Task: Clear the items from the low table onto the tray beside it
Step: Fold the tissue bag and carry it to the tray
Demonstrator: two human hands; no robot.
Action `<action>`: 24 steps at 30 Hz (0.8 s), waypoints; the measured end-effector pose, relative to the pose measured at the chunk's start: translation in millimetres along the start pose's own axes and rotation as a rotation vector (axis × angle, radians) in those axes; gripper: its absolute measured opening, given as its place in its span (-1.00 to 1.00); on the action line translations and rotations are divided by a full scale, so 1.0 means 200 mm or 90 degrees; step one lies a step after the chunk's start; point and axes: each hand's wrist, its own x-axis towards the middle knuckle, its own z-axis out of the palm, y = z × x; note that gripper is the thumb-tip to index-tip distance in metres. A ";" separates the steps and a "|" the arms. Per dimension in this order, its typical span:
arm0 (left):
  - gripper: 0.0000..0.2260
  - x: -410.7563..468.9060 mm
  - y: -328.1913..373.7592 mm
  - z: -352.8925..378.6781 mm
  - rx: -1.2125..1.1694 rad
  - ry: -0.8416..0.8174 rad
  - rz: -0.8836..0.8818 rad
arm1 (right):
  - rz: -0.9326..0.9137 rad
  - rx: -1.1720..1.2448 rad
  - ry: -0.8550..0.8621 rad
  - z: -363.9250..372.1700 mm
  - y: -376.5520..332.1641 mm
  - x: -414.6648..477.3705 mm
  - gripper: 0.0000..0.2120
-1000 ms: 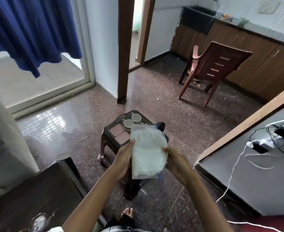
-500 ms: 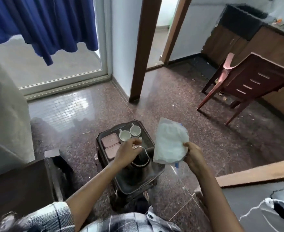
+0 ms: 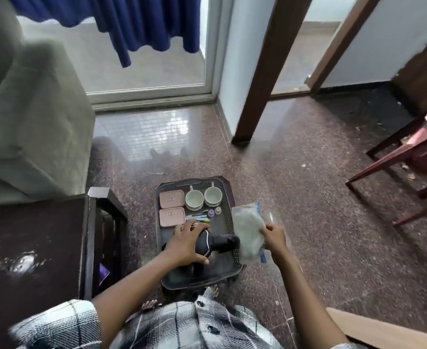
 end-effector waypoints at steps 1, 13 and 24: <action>-0.17 -0.01 0.00 -0.01 0.006 0.007 -0.001 | 0.014 -0.016 -0.014 0.03 0.01 0.03 -0.84; -0.18 -0.02 -0.01 0.00 0.030 0.019 -0.016 | 0.089 -0.082 -0.086 0.21 0.07 0.15 -0.82; -0.19 -0.03 -0.01 -0.01 0.041 0.012 -0.018 | 0.079 -0.098 -0.072 0.27 0.03 0.05 -0.90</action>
